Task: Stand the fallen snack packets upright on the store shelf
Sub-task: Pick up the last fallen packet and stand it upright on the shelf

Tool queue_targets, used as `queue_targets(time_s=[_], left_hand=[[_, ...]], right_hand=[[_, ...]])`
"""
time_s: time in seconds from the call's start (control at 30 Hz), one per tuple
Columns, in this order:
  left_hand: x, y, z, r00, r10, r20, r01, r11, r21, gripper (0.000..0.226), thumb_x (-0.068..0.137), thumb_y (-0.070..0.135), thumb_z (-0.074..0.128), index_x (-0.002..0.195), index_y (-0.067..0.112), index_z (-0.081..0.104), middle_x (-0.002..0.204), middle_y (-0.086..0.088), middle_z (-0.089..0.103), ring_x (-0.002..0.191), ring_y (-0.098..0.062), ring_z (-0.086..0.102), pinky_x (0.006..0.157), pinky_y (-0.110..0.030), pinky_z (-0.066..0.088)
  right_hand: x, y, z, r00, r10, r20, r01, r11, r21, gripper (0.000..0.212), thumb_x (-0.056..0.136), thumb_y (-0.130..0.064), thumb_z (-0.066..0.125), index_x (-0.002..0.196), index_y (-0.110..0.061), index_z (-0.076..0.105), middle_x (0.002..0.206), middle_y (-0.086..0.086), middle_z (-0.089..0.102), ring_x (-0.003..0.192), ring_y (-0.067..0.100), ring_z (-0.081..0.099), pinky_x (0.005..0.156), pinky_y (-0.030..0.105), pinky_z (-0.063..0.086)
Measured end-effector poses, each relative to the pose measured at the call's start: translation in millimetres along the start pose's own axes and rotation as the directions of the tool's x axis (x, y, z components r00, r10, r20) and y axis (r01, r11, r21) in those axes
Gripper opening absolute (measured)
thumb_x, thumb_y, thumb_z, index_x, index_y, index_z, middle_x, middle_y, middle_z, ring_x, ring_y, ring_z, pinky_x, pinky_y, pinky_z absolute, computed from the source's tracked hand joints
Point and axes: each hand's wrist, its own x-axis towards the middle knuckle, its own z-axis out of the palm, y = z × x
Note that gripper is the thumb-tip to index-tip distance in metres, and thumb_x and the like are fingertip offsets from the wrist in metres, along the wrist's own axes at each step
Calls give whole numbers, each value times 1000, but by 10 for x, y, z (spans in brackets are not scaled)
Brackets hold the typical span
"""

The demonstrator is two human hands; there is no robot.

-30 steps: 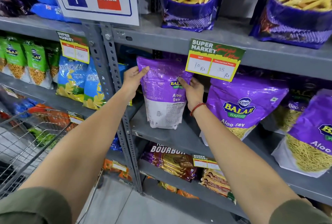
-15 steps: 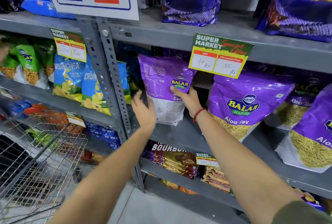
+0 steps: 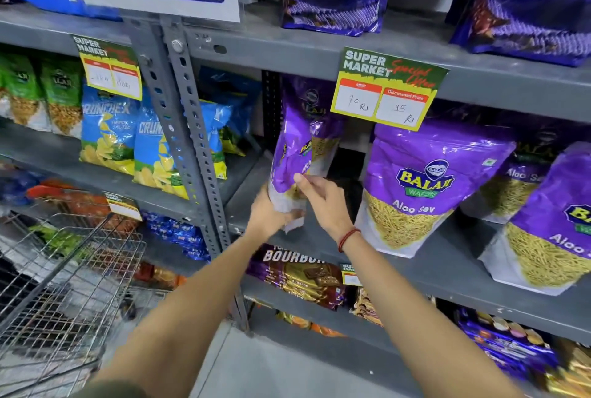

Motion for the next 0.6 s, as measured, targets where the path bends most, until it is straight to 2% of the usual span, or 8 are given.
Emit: queue_targets(time_s=[0.1, 0.17, 0.23, 0.3, 0.33, 0.4, 0.47, 0.6], left_hand=[[195, -61, -283, 984, 7, 180, -33, 990, 138, 77, 47, 37, 86, 115, 17, 57, 106, 5, 65, 97, -14, 60, 82, -28, 47], [313, -75, -448, 967, -11, 253, -42, 978, 202, 66, 54, 26, 87, 113, 12, 61, 111, -4, 68, 102, -19, 63, 90, -36, 50], [441, -107, -542, 980, 5, 200, -46, 979, 201, 48, 68, 9, 76, 112, 9, 59, 105, -8, 67, 97, -22, 62, 82, -36, 51], [438, -81, -591, 997, -2, 81, -5, 997, 81, 43, 84, -9, 54, 126, 0, 46, 92, -6, 58, 81, -20, 56, 65, -23, 51], [447, -113, -591, 999, 0, 36, -4, 995, 95, 46, 86, -13, 48, 130, -3, 41, 90, -4, 55, 78, -16, 54, 60, -17, 52], [324, -71, -531, 998, 24, 59, -32, 992, 125, 51, 80, -12, 59, 128, -3, 44, 98, -4, 59, 85, -16, 60, 66, -14, 51], [239, -87, -449, 997, 22, 72, -29, 995, 98, 53, 73, -2, 72, 121, 2, 50, 107, -7, 62, 96, -21, 61, 79, -25, 47], [147, -56, -331, 997, 54, 58, -58, 996, 73, 63, 74, 12, 77, 128, 9, 45, 111, -11, 64, 98, -23, 60, 80, -30, 47]], right_hand=[[24, 137, -37, 986, -1, -164, 9, 999, 42, 30, 84, -34, 68, 100, -8, 67, 79, -2, 68, 70, -7, 61, 67, 4, 44], [94, 250, -71, 968, 66, -242, -56, 997, 50, 42, 78, -24, 76, 111, -4, 60, 85, -1, 62, 76, 4, 59, 68, 10, 45], [167, 362, -95, 973, 115, -199, -116, 993, 6, 68, 71, -21, 81, 129, -5, 48, 107, 6, 56, 95, 15, 54, 82, 21, 45], [253, 452, -111, 976, 158, -147, -161, 987, -12, 92, 66, -22, 85, 141, -6, 34, 127, 10, 50, 113, 20, 50, 95, 29, 43], [308, 488, -115, 978, 173, -121, -176, 984, -15, 99, 64, -24, 86, 144, -7, 29, 135, 12, 47, 122, 22, 48, 101, 32, 41], [403, 533, -115, 981, 185, -57, -187, 982, -33, 107, 61, -27, 88, 146, -10, 25, 145, 12, 42, 133, 24, 41, 109, 37, 36], [502, 544, -111, 982, 186, 16, -186, 983, 1, 108, 59, -26, 89, 146, -12, 26, 146, 8, 42, 134, 20, 39, 112, 39, 33], [679, 478, -123, 977, 164, 137, -177, 980, 92, 91, 62, -5, 85, 138, -9, 35, 123, 0, 53, 120, 15, 47, 102, 30, 39]])
